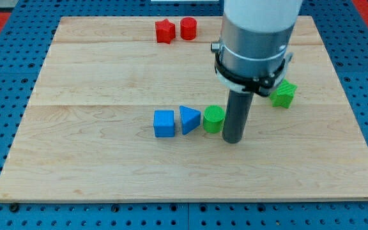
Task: Place the green circle vertically on top of the blue triangle
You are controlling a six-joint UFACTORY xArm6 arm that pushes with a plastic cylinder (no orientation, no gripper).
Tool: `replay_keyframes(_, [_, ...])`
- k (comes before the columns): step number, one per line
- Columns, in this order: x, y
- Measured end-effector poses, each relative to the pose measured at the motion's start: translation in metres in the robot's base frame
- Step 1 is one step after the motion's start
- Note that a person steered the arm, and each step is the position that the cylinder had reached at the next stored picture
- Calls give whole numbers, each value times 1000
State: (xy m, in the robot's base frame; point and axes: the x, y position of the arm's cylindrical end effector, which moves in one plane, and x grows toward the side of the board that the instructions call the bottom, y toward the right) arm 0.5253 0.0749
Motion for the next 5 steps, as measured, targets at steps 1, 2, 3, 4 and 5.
replay_keyframes(1, [10,-3])
replay_keyframes(2, [6,-5])
replay_keyframes(3, [3,-21])
replay_keyframes(4, [2,-22])
replay_keyframes(5, [-11,-22])
